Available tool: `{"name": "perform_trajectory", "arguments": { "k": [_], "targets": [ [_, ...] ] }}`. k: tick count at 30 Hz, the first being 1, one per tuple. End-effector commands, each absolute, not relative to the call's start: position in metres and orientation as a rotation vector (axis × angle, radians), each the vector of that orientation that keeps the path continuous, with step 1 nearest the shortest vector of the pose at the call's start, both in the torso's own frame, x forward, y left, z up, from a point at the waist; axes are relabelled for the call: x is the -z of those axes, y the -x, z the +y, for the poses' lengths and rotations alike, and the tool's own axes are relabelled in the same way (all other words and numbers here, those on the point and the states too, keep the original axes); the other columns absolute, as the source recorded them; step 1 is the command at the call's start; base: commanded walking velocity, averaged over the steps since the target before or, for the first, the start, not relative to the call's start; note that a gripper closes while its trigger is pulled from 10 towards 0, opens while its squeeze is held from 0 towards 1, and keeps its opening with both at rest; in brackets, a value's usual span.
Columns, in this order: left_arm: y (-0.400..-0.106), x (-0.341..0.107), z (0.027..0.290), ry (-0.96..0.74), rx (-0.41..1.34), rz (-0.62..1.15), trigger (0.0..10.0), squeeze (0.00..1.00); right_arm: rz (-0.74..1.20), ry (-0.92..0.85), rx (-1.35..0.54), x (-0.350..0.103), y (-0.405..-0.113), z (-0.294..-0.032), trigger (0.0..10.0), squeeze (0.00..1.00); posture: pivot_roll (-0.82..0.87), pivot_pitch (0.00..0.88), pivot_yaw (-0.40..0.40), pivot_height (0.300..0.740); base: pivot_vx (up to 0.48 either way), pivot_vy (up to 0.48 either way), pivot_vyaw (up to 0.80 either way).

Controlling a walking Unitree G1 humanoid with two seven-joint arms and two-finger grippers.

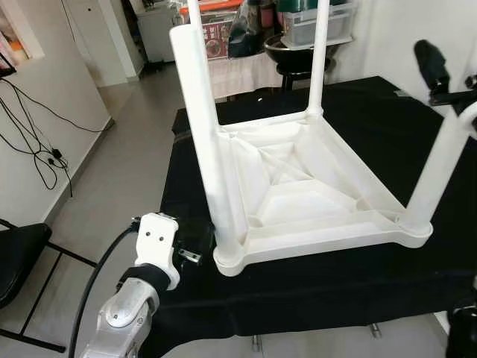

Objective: Building children table

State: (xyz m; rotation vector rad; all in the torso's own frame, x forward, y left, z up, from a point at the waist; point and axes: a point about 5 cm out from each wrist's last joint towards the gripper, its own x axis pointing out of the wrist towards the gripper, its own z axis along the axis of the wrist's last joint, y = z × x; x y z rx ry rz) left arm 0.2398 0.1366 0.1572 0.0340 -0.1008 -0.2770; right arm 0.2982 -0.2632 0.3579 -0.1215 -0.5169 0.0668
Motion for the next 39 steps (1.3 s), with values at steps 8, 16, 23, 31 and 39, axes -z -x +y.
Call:
{"name": "perform_trajectory", "arguments": {
  "k": [8,16,23,31,39],
  "targets": [
    [-0.244,-0.152,0.142,-0.014,0.192,-0.068,10.0,0.00,-0.471,0.159,-0.246,-0.354,-0.311,-0.219,10.0,0.00,-0.13,0.040,0.040,0.740,0.000,0.000,0.00],
    [-0.260,-0.147,0.131,0.090,0.254,-0.021,10.0,0.00,-0.480,0.114,-0.353,-0.358,-0.314,-0.192,10.0,0.00,-0.13,0.042,0.026,0.740,0.000,0.000,0.00],
    [-0.240,-0.156,0.111,0.151,0.447,-0.004,10.0,0.00,-0.454,0.097,-0.416,-0.351,-0.313,-0.175,10.0,0.00,-0.13,0.059,0.030,0.740,0.000,0.000,0.00],
    [-0.214,-0.164,0.117,0.137,0.466,0.027,10.0,0.00,-0.408,0.098,-0.408,-0.342,-0.315,-0.175,10.0,0.00,-0.11,0.077,0.027,0.740,0.000,0.000,0.00],
    [-0.216,-0.173,0.129,0.082,0.375,-0.026,10.0,0.00,-0.403,0.091,-0.411,-0.341,-0.314,-0.174,10.0,0.00,-0.11,0.080,0.030,0.740,0.000,0.000,0.00]
  ]
}}
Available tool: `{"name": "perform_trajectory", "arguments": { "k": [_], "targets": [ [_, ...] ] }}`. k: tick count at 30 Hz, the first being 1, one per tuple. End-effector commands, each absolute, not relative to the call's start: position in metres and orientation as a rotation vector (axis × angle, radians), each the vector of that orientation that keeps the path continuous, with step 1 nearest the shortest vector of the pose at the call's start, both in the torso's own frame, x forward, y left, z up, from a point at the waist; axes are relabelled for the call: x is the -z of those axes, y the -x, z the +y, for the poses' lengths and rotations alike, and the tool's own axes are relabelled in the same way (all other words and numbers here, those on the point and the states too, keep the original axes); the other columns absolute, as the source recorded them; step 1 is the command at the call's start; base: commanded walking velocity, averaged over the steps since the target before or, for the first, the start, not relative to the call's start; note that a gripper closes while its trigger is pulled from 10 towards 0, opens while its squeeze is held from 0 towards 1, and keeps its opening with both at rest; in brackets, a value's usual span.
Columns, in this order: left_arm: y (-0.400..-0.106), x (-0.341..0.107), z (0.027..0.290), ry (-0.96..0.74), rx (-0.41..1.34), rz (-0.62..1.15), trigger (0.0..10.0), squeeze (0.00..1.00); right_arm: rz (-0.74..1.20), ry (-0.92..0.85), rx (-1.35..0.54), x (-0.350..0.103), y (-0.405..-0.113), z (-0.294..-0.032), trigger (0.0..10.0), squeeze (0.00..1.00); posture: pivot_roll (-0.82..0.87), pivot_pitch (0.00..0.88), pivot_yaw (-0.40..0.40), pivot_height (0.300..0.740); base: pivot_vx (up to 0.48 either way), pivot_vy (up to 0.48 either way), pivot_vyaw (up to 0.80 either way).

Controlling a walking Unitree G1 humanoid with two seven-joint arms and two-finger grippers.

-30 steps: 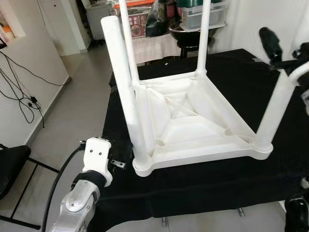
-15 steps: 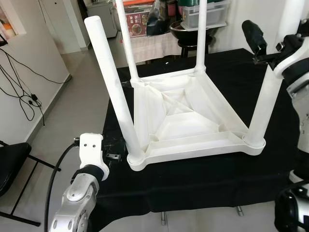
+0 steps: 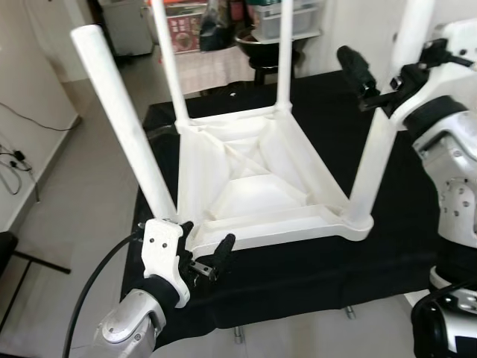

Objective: Building children table

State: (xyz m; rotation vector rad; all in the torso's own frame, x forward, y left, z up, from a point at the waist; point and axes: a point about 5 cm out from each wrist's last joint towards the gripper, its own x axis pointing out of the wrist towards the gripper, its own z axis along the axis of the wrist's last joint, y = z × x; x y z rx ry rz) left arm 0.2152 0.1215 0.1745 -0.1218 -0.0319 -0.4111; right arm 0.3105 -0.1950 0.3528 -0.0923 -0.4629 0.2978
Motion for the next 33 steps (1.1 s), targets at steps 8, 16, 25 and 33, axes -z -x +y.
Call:
{"name": "perform_trajectory", "arguments": {
  "k": [8,16,25,33],
  "targets": [
    [-0.221,-0.165,0.147,0.036,0.179,-0.005,10.0,0.00,-0.397,0.169,-0.383,-0.349,-0.316,-0.189,10.0,0.00,-0.12,0.091,0.037,0.740,0.000,0.000,0.00],
    [-0.189,-0.153,0.115,0.090,0.323,0.139,10.0,0.00,-0.382,0.198,-0.338,-0.353,-0.323,-0.197,10.0,0.00,-0.10,0.098,0.027,0.740,0.000,0.000,0.00],
    [-0.191,-0.159,0.144,0.015,0.090,0.063,10.0,0.00,-0.390,0.195,-0.396,-0.354,-0.324,-0.191,10.0,0.00,-0.09,0.105,0.020,0.740,0.000,0.000,0.00],
    [-0.213,-0.156,0.174,-0.102,-0.051,0.012,10.0,0.00,-0.407,0.193,-0.433,-0.356,-0.323,-0.185,10.0,0.00,-0.10,0.117,0.026,0.740,0.000,0.000,0.00]
  ]
}}
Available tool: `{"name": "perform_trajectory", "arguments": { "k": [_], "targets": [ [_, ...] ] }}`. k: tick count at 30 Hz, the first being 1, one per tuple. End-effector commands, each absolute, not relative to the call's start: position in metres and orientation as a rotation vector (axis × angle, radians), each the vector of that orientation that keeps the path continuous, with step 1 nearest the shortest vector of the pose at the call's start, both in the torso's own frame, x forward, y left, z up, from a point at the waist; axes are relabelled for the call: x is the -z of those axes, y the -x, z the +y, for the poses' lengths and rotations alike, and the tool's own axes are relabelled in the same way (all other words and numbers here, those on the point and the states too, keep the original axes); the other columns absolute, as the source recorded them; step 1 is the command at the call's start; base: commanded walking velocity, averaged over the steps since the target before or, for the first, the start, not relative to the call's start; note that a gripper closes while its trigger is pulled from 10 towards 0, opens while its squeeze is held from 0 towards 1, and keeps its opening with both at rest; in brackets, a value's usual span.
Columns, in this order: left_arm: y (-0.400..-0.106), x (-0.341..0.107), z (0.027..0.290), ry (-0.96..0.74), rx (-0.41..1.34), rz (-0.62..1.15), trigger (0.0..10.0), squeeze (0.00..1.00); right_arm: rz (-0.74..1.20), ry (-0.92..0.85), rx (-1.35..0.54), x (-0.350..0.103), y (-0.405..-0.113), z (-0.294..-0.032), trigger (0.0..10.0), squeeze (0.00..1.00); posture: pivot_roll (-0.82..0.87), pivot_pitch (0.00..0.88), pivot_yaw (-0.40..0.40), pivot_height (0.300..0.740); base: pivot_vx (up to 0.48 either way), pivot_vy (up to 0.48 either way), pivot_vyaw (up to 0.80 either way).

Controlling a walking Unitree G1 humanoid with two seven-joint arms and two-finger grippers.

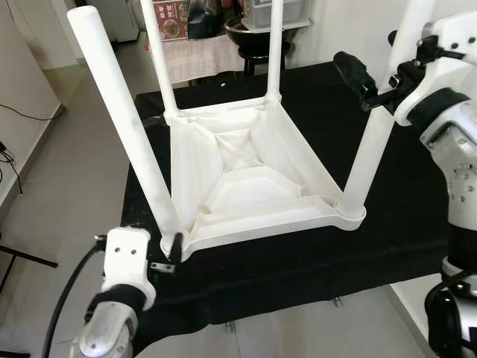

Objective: Building children table

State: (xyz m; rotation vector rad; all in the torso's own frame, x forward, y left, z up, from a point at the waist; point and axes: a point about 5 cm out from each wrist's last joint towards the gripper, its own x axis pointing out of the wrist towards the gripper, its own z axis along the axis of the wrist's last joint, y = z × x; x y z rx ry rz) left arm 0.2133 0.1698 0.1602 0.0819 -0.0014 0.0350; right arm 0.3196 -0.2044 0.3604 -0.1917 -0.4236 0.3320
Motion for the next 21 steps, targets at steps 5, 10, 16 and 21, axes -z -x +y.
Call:
{"name": "perform_trajectory", "arguments": {
  "k": [5,10,16,21],
  "targets": [
    [-0.230,-0.153,0.183,-0.126,0.008,-0.022,10.0,0.00,-0.410,0.187,-0.439,-0.358,-0.322,-0.183,10.0,0.00,-0.11,0.137,0.024,0.740,0.000,0.000,0.00],
    [-0.249,-0.156,0.196,-0.116,0.028,-0.062,10.0,0.00,-0.409,0.183,-0.439,-0.359,-0.320,-0.185,10.0,0.00,-0.12,0.147,0.020,0.740,0.000,0.000,0.00],
    [-0.265,-0.151,0.193,-0.044,0.057,-0.066,10.0,0.00,-0.407,0.184,-0.443,-0.359,-0.317,-0.185,10.0,0.00,-0.14,0.156,0.029,0.740,0.000,0.000,0.00],
    [-0.267,-0.136,0.200,0.056,0.017,-0.044,4.7,0.00,-0.410,0.188,-0.443,-0.361,-0.314,-0.185,10.0,0.00,-0.14,0.166,0.031,0.740,0.000,0.000,0.00]
  ]
}}
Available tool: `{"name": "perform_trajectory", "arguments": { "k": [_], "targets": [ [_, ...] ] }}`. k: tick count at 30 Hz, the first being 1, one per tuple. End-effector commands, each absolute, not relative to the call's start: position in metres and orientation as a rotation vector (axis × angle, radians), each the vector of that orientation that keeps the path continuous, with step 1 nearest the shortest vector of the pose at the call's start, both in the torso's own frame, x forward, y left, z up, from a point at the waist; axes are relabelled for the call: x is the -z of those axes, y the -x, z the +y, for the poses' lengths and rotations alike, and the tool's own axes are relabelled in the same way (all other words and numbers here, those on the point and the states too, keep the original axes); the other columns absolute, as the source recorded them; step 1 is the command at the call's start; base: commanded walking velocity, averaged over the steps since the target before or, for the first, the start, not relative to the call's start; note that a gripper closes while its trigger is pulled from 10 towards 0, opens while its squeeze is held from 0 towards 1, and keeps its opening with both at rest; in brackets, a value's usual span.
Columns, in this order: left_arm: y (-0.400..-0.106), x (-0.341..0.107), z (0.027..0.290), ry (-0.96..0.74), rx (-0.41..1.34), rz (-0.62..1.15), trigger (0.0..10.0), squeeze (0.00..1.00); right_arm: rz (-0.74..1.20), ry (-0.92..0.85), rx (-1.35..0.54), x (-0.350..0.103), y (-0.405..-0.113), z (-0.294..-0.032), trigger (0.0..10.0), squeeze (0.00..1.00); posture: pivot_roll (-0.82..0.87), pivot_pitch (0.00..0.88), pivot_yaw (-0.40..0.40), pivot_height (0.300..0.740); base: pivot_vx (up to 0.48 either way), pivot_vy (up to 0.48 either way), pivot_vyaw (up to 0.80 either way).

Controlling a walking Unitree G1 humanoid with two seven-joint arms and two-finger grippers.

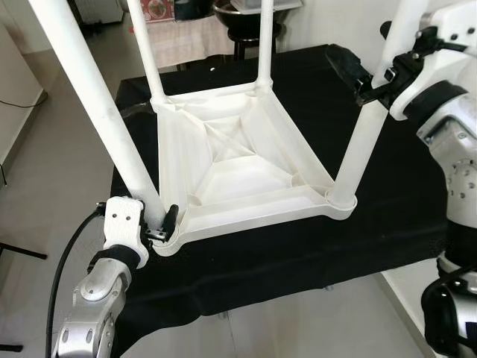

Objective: Building children table

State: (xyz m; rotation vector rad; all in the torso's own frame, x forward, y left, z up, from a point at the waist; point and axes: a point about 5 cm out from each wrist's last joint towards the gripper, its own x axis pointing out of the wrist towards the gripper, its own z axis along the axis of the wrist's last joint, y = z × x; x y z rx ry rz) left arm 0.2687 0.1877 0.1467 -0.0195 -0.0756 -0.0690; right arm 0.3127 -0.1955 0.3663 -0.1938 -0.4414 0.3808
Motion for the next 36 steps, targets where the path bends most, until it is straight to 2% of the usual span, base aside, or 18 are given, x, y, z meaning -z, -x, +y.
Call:
{"name": "perform_trajectory", "arguments": {
  "k": [1,26,27,28,29,36],
  "targets": [
    [-0.267,-0.131,0.203,0.079,0.008,-0.036,0.0,0.00,-0.412,0.189,-0.443,-0.363,-0.314,-0.185,10.0,0.00,-0.15,0.170,0.030,0.740,0.000,0.000,0.00],
    [-0.268,-0.122,0.212,0.072,-0.009,-0.057,0.0,0.00,-0.518,0.278,-0.302,-0.414,-0.304,-0.218,10.0,0.00,-0.17,0.154,0.027,0.740,0.000,0.000,0.00],
    [-0.267,-0.121,0.213,0.069,-0.013,-0.059,0.0,0.00,-0.520,0.289,-0.283,-0.418,-0.303,-0.220,2.6,0.00,-0.17,0.143,0.027,0.740,0.000,0.000,0.00],
    [-0.267,-0.121,0.214,0.068,-0.016,-0.062,0.0,0.00,-0.524,0.294,-0.269,-0.421,-0.303,-0.222,2.6,0.00,-0.17,0.142,0.026,0.740,0.000,0.000,0.00],
    [-0.266,-0.120,0.215,0.067,-0.020,-0.062,0.0,0.00,-0.526,0.295,-0.258,-0.424,-0.302,-0.224,0.0,0.00,-0.17,0.140,0.027,0.740,0.000,0.000,0.00],
    [-0.266,-0.119,0.217,0.053,-0.035,-0.069,0.0,0.00,-0.504,0.283,-0.209,-0.428,-0.303,-0.230,0.0,0.00,-0.18,0.129,0.026,0.740,0.000,0.000,0.00]
  ]
}}
